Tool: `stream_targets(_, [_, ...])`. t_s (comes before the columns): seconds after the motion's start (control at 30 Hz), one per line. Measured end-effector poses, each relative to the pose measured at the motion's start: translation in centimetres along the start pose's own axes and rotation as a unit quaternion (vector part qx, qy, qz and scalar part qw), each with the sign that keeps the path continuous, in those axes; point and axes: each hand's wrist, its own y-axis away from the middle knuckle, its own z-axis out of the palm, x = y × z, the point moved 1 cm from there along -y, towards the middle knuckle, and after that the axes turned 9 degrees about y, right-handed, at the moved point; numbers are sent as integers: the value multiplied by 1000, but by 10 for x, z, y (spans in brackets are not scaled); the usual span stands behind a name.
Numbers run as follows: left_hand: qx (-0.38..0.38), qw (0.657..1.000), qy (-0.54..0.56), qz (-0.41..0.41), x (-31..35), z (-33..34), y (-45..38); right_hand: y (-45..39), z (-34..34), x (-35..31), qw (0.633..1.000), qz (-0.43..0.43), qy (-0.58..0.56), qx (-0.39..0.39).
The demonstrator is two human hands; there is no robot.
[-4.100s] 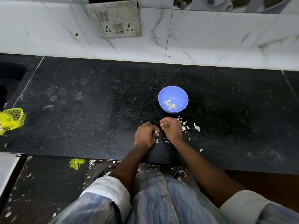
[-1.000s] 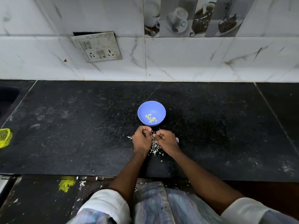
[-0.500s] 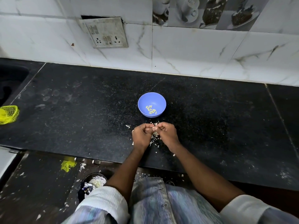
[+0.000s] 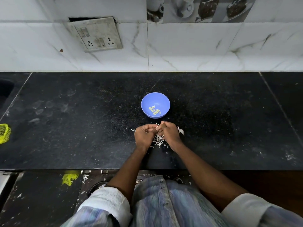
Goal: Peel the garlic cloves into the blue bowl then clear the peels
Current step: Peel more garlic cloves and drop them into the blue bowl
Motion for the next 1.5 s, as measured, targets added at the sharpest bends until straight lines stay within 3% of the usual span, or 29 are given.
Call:
stream_targets(0.2, [-14, 994, -90, 57, -8, -16, -6, 5, 16, 10, 997, -17, 35, 70])
stream_targets(0.3, [5, 991, -117, 69, -11, -20, -9, 8, 17, 7, 998, 0, 0, 56])
stream_targets(0.57, [42, 983, -158, 87, -9, -16, -8, 5, 12, 3, 996, -19, 68, 50])
stream_targets(0.77, [-29, 988, -132, 76, -13, -13, -14, 3, 7, 4, 997, 1, 67, 40])
stream_targets(0.9, [-11, 986, -148, 75, -14, -12, -18, 0, 4, 4, 999, 10, 22, 38])
stream_targets(1.2, [24, 980, -181, 82, -6, -2, -14, -5, -7, -5, 989, -81, 119, 17])
stream_targets(1.5, [48, 975, -204, 76, 7, 9, -3, -14, -17, -7, 971, -94, 213, 47])
